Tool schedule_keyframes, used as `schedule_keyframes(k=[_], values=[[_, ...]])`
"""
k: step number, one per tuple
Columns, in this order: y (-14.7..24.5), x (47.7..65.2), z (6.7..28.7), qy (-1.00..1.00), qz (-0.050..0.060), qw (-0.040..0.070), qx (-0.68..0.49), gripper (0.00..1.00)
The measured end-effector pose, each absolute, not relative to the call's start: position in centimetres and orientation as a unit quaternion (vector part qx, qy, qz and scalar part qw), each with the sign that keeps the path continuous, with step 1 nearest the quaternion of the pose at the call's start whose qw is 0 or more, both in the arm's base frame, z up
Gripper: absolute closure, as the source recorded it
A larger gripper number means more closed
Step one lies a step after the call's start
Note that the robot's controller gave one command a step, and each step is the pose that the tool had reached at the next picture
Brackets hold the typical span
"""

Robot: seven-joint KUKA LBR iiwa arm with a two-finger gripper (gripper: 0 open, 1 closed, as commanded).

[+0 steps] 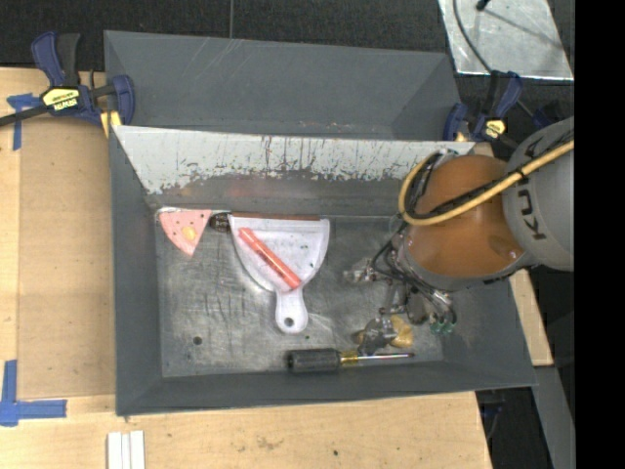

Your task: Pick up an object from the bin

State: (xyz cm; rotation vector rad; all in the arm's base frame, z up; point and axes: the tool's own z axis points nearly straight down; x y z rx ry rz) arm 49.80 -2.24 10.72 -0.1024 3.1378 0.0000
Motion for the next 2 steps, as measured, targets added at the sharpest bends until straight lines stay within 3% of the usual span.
schedule_keyframes(k=[1, 2], values=[[-4.9, 49.1, 7.8, 0.997, 0.0, 0.005, -0.072, 0.0], [-7.1, 49.5, 7.5, 0.995, -0.001, 0.012, -0.098, 1.0]])
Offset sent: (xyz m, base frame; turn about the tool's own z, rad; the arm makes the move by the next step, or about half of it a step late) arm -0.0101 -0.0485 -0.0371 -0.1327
